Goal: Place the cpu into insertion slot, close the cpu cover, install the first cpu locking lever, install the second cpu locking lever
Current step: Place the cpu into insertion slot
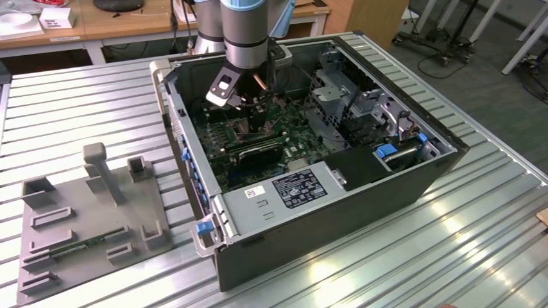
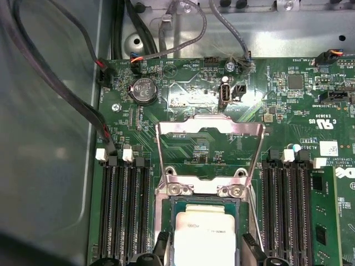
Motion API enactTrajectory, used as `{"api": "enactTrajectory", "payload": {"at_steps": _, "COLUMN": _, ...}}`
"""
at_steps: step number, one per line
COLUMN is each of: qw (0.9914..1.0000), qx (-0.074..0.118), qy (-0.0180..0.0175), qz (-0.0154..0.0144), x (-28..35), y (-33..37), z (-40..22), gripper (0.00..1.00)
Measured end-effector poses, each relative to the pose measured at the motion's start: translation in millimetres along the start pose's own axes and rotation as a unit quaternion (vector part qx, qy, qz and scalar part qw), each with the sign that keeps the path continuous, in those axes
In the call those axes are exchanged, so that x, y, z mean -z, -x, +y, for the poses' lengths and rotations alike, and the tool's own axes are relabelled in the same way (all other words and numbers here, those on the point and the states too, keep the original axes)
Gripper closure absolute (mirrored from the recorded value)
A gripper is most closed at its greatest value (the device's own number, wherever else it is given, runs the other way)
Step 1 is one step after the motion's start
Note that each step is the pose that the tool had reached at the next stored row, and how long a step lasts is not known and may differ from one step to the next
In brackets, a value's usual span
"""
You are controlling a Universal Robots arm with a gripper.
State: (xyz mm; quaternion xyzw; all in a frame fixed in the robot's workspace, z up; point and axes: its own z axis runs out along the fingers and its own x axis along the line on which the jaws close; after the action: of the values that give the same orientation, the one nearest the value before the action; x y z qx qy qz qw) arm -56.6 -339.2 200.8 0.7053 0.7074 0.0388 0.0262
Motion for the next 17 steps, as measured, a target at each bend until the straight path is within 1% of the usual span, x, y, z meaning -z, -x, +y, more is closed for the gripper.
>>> {"api": "enactTrajectory", "payload": {"at_steps": 5, "qw": 1.00000, "qx": -0.001, "qy": -0.0007, "qz": 0.0027, "x": -1.6, "y": 0.0, "z": 0.5, "gripper": 0.39}}
{"api": "enactTrajectory", "payload": {"at_steps": 15, "qw": 0.99999, "qx": -0.001, "qy": -0.0007, "qz": 0.0029, "x": -1.6, "y": 0.0, "z": 0.6, "gripper": 0.39}}
{"api": "enactTrajectory", "payload": {"at_steps": 16, "qw": 0.99999, "qx": -0.001, "qy": -0.0007, "qz": 0.0029, "x": -1.6, "y": 0.0, "z": 0.7, "gripper": 0.38}}
{"api": "enactTrajectory", "payload": {"at_steps": 17, "qw": 0.99999, "qx": -0.001, "qy": -0.0007, "qz": 0.0029, "x": -1.6, "y": 0.0, "z": 0.7, "gripper": 0.32}}
